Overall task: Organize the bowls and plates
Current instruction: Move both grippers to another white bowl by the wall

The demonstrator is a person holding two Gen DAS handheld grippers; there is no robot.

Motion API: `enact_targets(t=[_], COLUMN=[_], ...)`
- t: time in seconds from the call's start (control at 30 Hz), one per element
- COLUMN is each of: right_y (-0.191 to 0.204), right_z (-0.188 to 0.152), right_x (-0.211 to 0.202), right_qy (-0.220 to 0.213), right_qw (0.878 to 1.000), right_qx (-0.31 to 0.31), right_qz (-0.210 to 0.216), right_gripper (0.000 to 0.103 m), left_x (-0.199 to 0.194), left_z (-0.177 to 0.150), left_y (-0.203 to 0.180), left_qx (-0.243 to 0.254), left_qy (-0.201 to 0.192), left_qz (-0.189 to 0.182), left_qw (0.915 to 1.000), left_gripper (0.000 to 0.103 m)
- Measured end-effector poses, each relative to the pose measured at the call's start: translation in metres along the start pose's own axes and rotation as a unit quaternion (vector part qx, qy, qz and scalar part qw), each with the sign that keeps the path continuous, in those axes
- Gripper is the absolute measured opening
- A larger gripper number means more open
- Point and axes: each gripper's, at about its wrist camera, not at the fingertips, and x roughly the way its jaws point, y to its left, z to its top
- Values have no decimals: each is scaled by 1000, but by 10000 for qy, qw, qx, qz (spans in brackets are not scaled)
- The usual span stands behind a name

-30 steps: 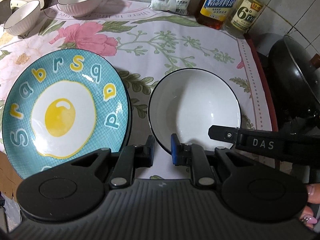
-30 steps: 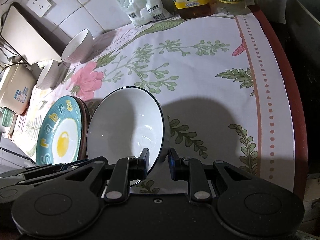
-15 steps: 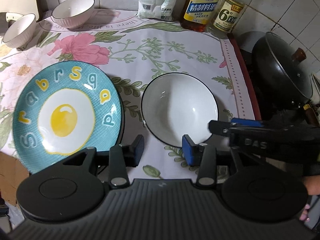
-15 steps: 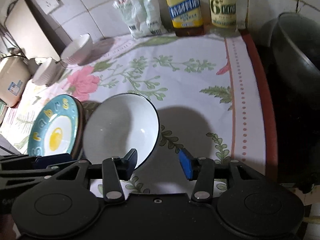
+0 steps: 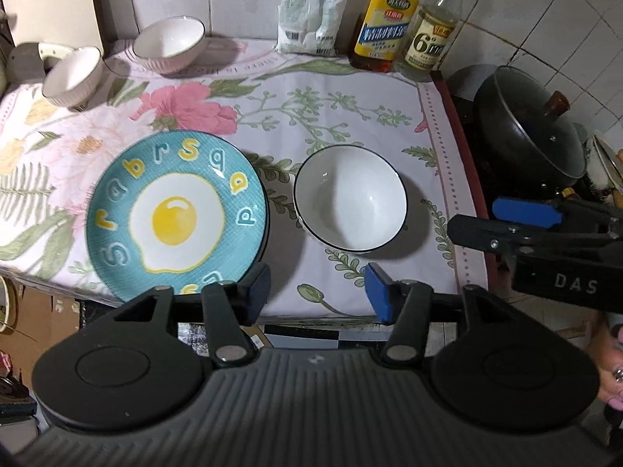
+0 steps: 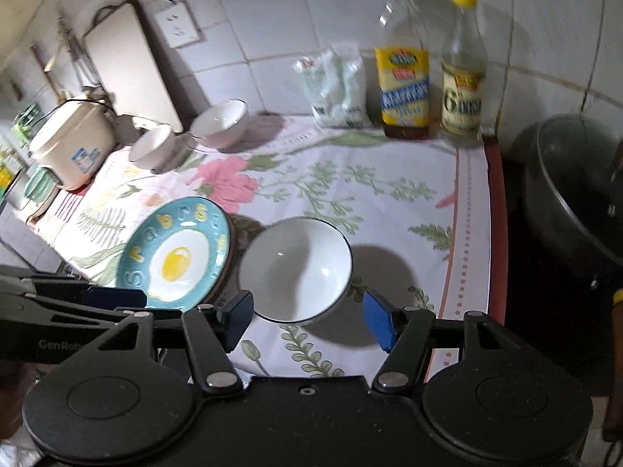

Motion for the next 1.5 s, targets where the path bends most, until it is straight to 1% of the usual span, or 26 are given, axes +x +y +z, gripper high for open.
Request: enact_targets(t=[0.13,0.27,0.4,0.6,0.77,0.93,1.07,1.13,1.17,1.2,1.37,1.43,1.5], right_y=[16,31,49,77,100,116,124,126,125,125,121,119,115], right_z=[7,15,23,44,69,98,118,127,131,136,159,166,172], right_x=[-22,-40,-53,-61,-54,-25,7,26,37,48,101,124,151], right_qy=[-169,-273,-420,-713,-938,-1036,-1061,-1118,-1158,-1193,-1204,-1144,-1084], right_qw=[9994,9982,9959,9921,9894,9892,9895,9895,9893,9894,9896,9906,9916], right_qx=[-307,-533,-771,-992,-1060,-949,-869,-755,-681,-589,-301,-200,-47], right_qz=[4,57,212,278,311,415,456,525,563,583,733,726,707], right_gripper=[68,68,68,68,68,68,68,68,68,68,68,68,68], left_x=[-22,-43,-60,-76,-84,-78,-63,-50,-40,-31,12,27,42], left_z=[2,7,13,28,48,78,104,114,120,124,143,149,154], left_y=[2,9,19,36,63,100,134,150,158,166,203,211,216], left_qx=[83,134,244,475,584,552,443,392,343,280,-152,-211,-165], left_qy=[-112,-215,-326,-518,-731,-994,-1182,-1308,-1287,-1266,-1267,-1348,-1359], left_qz=[90,93,-117,-46,-92,-38,-6,106,254,315,251,280,271], left_qw=[9999,9996,9991,9975,9956,9935,9920,9906,9908,9911,9915,9903,9902], left_gripper=[58,62,62,62,62,62,62,62,62,62,62,62,61])
